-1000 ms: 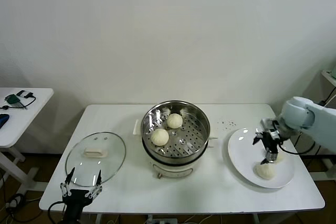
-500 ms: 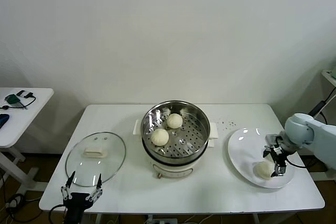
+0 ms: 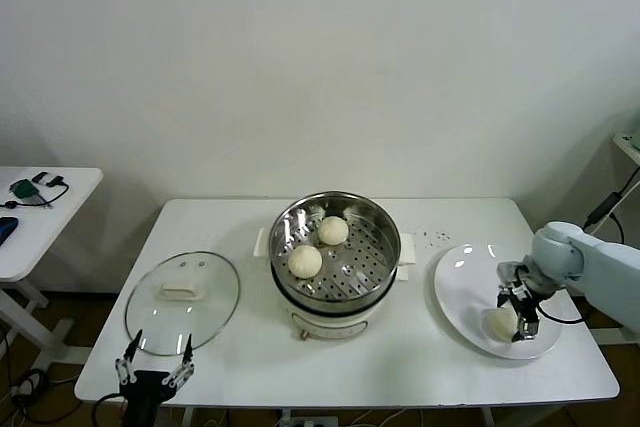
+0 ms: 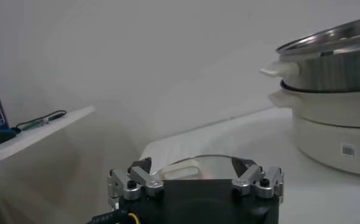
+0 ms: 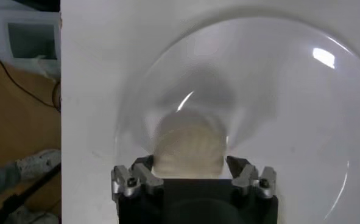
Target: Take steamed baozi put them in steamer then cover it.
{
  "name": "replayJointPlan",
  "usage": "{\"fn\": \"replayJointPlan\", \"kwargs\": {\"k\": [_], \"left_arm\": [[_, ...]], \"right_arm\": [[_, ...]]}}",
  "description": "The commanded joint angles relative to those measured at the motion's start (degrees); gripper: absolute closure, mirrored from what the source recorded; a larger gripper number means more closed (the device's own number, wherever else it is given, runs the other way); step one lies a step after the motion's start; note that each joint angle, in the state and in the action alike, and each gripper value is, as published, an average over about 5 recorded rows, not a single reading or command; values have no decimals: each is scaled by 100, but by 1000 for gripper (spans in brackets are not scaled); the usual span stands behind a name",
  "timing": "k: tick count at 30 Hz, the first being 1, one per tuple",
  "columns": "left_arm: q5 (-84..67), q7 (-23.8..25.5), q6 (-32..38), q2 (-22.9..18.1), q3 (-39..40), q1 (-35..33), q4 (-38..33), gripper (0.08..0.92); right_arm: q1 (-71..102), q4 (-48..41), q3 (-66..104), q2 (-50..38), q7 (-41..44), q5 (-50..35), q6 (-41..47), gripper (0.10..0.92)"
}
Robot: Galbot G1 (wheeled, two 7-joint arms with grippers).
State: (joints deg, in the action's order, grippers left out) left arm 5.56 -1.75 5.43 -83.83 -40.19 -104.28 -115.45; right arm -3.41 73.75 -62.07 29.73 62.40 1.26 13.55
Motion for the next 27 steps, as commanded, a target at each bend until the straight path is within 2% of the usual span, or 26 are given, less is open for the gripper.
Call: {"fn": "replayJointPlan", "kwargs": {"k": [1, 9, 16, 21, 27], "left_arm": [[-6, -2, 8, -2, 7, -7, -11, 177], [-17, -10, 4, 17, 9, -28, -88, 177], [-19, -15, -3, 45, 27, -66, -131, 177], [-19, -14, -30, 74, 39, -101, -191, 177], [-41, -13, -37, 56, 76, -128, -223, 177]], "right_arm": [[-37, -41, -95, 44, 7, 36, 0, 330], [-772, 172, -481, 8, 14, 14, -315, 353], [-3337, 286, -1872, 763, 289, 334, -2425, 347], [-4864, 310, -2653, 1655, 384, 205, -3339, 342], [-5219, 654, -2479, 2395, 425, 524, -4179, 339]]}}
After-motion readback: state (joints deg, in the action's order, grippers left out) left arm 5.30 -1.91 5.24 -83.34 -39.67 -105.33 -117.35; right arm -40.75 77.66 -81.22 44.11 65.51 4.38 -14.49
